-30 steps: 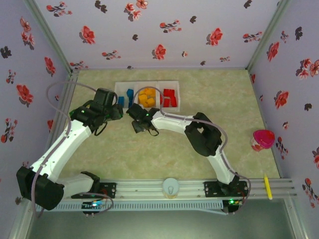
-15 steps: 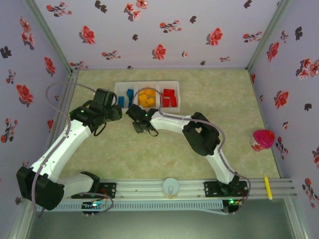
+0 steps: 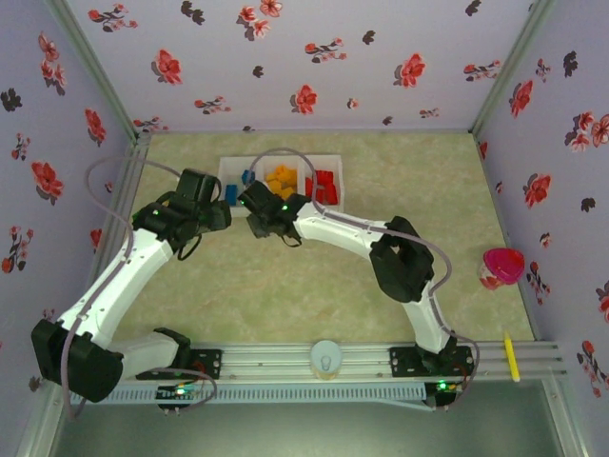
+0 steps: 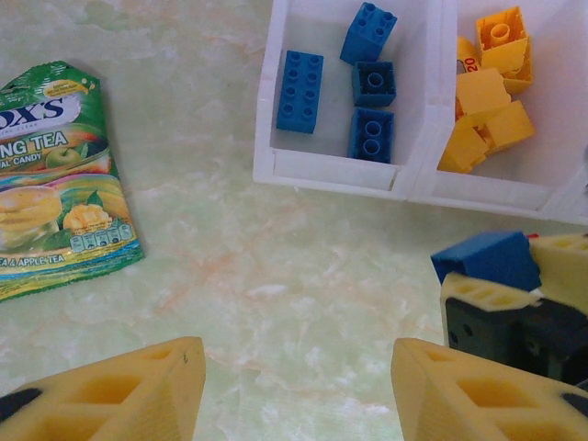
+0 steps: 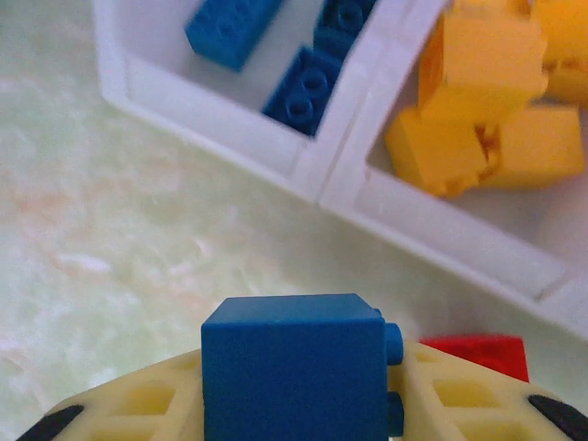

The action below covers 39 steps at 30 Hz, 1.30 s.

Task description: Sort the legos into containers by color

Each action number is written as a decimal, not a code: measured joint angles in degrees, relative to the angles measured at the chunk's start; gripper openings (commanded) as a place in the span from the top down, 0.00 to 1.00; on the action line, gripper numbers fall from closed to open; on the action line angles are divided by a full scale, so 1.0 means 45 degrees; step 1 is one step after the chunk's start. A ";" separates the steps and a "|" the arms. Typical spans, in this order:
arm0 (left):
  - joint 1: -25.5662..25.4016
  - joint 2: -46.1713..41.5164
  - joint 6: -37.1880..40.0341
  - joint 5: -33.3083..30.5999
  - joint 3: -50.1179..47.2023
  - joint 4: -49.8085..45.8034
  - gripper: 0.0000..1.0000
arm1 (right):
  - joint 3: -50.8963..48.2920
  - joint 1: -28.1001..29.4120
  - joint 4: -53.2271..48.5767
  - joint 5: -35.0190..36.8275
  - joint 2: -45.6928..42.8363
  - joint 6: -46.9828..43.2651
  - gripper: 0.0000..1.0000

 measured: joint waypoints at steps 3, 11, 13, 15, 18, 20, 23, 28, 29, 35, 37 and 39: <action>0.0005 -0.0126 0.0000 -0.0005 0.0005 -0.0068 0.45 | 0.0758 0.0000 -0.0083 0.0063 0.0024 -0.0272 0.63; 0.0005 -0.0466 0.0000 -0.0005 0.0024 -0.0262 0.45 | 0.3211 -0.0039 0.0117 0.0398 0.0986 -0.1117 0.63; 0.0005 -0.0510 0.0000 -0.0010 0.0078 -0.0393 0.45 | 0.3361 -0.0063 0.0393 0.0432 0.1243 -0.1311 0.63; 0.0005 -0.0559 0.0000 -0.0053 0.0170 -0.0544 0.45 | 0.3614 -0.0126 0.0685 0.0461 0.1642 -0.1472 0.63; 0.0015 -0.0646 -0.0005 -0.0102 0.0316 -0.0690 0.45 | 0.4007 -0.0219 0.1069 0.0515 0.2278 -0.1656 0.63; 0.0015 -0.0753 0.0000 -0.0107 0.0374 -0.0787 0.45 | 0.4289 -0.0325 0.1341 0.0525 0.2686 -0.1763 0.62; 0.0015 -0.0874 -0.0005 -0.0160 0.0442 -0.0879 0.46 | 0.4750 -0.0563 0.1554 0.0510 0.3201 -0.1797 0.62; 0.0015 -0.0894 -0.0005 -0.0194 0.0525 -0.0976 0.46 | 0.6105 -0.1010 0.1831 0.0248 0.4138 -0.1792 0.60; 0.0015 -0.0894 -0.0005 -0.0194 0.0525 -0.1025 0.46 | 0.6528 -0.1083 0.1841 0.0170 0.4381 -0.1792 0.58; 0.0015 -0.0903 -0.0005 -0.0189 0.0699 -0.1166 0.42 | 0.8646 -0.1350 0.1768 -0.0408 0.5523 -0.1734 0.34; 0.0015 -0.0903 -0.0005 -0.0189 0.0758 -0.1166 0.42 | 0.9034 -0.1350 0.1666 -0.0588 0.5693 -0.1734 0.31; 0.0015 -0.0903 -0.0005 -0.0189 0.0763 -0.1175 0.42 | 0.9199 -0.1350 0.1613 -0.0738 0.5731 -0.1758 0.31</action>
